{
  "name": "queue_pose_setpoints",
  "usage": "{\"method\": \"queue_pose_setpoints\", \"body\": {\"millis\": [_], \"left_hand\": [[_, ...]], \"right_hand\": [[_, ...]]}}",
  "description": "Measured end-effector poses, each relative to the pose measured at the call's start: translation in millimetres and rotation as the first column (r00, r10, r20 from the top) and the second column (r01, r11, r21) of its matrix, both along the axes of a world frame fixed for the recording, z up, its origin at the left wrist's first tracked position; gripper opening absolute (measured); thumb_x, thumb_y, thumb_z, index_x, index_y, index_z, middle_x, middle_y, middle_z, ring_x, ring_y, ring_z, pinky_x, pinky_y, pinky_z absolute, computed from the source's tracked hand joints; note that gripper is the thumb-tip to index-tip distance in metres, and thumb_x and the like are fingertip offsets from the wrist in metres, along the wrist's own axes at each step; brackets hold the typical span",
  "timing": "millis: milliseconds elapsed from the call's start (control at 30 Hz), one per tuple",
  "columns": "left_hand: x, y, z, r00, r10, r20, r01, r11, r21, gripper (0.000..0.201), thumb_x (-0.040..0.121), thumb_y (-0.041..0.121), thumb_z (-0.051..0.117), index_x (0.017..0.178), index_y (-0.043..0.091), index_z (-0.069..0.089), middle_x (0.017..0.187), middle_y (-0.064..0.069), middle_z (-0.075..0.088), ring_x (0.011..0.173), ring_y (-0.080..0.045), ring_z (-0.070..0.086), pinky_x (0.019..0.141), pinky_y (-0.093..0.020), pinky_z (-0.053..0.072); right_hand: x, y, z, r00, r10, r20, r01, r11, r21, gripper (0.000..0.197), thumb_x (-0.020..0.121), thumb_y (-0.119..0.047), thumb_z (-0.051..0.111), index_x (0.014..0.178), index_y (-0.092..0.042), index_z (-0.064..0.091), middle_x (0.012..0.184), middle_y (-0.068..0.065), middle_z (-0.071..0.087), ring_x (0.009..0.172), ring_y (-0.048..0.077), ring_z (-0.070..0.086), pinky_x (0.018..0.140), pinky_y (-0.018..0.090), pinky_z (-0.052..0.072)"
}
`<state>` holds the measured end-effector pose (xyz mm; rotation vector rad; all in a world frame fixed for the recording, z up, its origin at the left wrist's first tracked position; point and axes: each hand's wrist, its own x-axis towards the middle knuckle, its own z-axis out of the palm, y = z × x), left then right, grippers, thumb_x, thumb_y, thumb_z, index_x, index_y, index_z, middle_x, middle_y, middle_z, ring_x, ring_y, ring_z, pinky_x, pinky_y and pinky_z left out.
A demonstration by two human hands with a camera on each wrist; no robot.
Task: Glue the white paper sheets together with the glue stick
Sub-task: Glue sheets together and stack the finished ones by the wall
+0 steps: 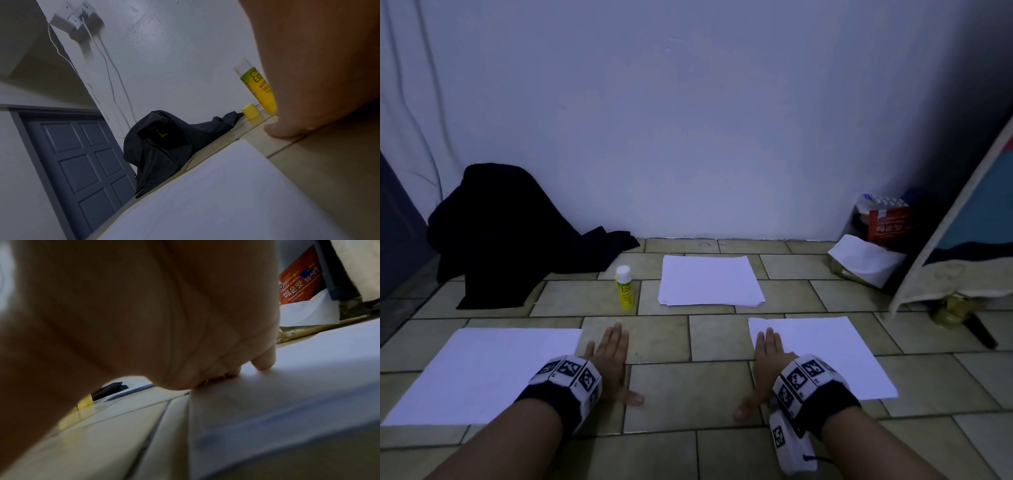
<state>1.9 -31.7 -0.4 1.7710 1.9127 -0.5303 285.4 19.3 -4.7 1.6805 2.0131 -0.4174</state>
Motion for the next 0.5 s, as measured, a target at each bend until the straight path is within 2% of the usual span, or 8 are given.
{"method": "queue_pose_setpoints", "body": {"millis": [67,167,333,433,500], "left_hand": [[2.2,-3.4,0.2,1.000,0.002,-0.008,-0.002,1.000,-0.004,0.122,0.082,0.068,0.055,0.147,0.002,-0.024,0.154,-0.014,-0.033,0.145,-0.026,-0.024,0.118,-0.045,-0.004],[4.1,-10.3,-0.9,1.000,0.010,0.005,-0.011,1.000,0.007,0.113,0.087,0.066,0.049,0.147,0.002,-0.022,0.154,-0.015,-0.031,0.145,-0.026,-0.023,0.118,-0.043,-0.004],[3.3,-20.5,0.3,0.997,-0.013,0.069,0.009,0.998,0.059,0.103,0.092,0.058,0.048,0.150,0.003,-0.017,0.156,-0.015,-0.026,0.147,-0.026,-0.018,0.119,-0.041,0.000],[-15.4,-24.5,7.9,0.972,0.007,0.233,-0.038,0.991,0.128,0.090,0.093,0.048,0.055,0.155,0.014,0.000,0.161,-0.004,-0.013,0.149,-0.017,-0.006,0.119,-0.030,0.006],[-36.5,-28.0,10.0,0.956,0.013,0.293,-0.087,0.967,0.240,0.081,0.091,0.043,0.060,0.154,0.021,0.014,0.162,0.000,0.000,0.149,-0.013,0.000,0.117,-0.025,0.005]], "right_hand": [[-2.7,-1.5,-2.3,1.000,-0.016,-0.006,0.017,0.999,0.037,0.151,0.055,-0.067,0.078,0.145,0.000,-0.023,0.154,0.018,-0.025,0.145,0.032,-0.016,0.116,0.051,0.008],[-5.4,-1.7,-2.0,0.996,-0.060,-0.064,0.062,0.998,0.031,0.137,0.066,-0.053,0.079,0.148,-0.003,-0.018,0.155,0.018,-0.024,0.145,0.034,-0.014,0.118,0.052,0.004],[-3.2,-6.6,-10.0,0.997,-0.053,-0.062,0.057,0.997,0.060,0.158,0.048,-0.066,0.081,0.144,-0.002,-0.027,0.153,0.018,-0.029,0.144,0.032,-0.021,0.115,0.055,0.001],[-1.0,-3.5,-11.9,0.997,-0.044,-0.056,0.047,0.998,0.049,0.160,0.046,-0.068,0.080,0.143,-0.001,-0.028,0.152,0.018,-0.030,0.143,0.032,-0.022,0.115,0.056,0.001],[-0.7,-2.0,-12.9,0.998,-0.042,-0.051,0.045,0.998,0.047,0.161,0.045,-0.070,0.079,0.143,-0.001,-0.028,0.152,0.018,-0.030,0.143,0.033,-0.022,0.115,0.056,0.001]]}}
